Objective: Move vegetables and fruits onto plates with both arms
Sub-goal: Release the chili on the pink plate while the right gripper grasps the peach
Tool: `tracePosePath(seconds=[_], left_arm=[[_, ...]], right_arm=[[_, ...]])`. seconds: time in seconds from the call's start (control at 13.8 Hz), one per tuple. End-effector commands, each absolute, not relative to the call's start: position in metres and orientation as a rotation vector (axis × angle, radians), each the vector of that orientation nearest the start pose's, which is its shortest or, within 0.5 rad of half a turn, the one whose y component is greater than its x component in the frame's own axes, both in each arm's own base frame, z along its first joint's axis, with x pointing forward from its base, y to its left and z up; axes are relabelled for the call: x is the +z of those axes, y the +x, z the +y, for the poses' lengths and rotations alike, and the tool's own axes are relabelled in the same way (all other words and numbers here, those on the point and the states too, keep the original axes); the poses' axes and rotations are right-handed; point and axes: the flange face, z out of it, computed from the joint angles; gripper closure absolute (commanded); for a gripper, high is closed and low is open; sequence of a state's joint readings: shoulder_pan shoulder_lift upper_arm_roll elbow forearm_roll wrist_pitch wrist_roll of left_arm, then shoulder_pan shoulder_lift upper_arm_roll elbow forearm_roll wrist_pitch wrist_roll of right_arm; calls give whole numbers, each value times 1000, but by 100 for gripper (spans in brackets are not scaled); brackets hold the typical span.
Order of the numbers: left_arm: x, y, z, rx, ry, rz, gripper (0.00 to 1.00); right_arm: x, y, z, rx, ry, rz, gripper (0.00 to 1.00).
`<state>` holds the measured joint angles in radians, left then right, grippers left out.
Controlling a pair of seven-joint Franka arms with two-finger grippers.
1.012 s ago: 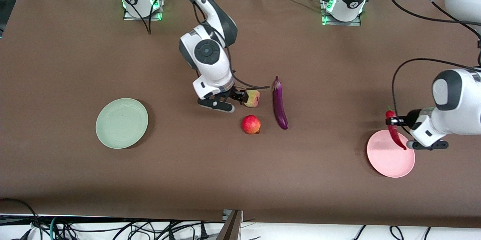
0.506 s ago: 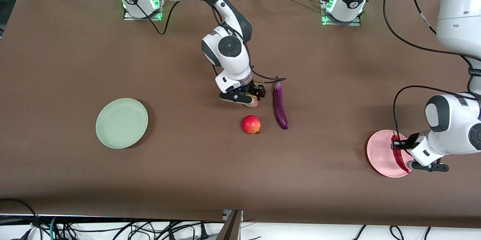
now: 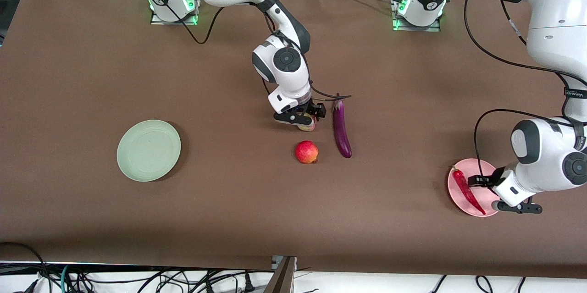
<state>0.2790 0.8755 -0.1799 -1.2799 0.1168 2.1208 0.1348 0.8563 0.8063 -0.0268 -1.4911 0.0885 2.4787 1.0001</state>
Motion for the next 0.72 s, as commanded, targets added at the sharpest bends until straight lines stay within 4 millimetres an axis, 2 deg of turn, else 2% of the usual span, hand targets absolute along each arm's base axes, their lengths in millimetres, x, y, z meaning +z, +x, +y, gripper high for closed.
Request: tracePosePath(seconds=[0.0,0.07,0.14,0.22,0.36,0.51,0.58,0.65], left_arm=[[239,743,114,-9,-3216,6,0],[242,743,114,-10,-3218,2,0],[257,744,115,-35,-3211,2,0],[271,744,114,-55,-3215,-4,0],[286,741,104,-24,-3227,-2,0],[319,732,93,61,-3228,-42,0],[334,725,80,138,-3238,-53,0],[339,715,72,259,-3235,-80,0]], right_arm=[[204,493,547,-156,-2943,317,0],[201,492,547,-160,-2949,307,0],[198,492,547,-167,-2958,297,2],[198,492,547,-176,-2963,281,28],[198,492,547,-179,-2966,271,52],[204,493,547,-185,-2962,261,61],[209,495,546,-187,-2962,261,62],[218,499,543,-191,-2958,265,62]])
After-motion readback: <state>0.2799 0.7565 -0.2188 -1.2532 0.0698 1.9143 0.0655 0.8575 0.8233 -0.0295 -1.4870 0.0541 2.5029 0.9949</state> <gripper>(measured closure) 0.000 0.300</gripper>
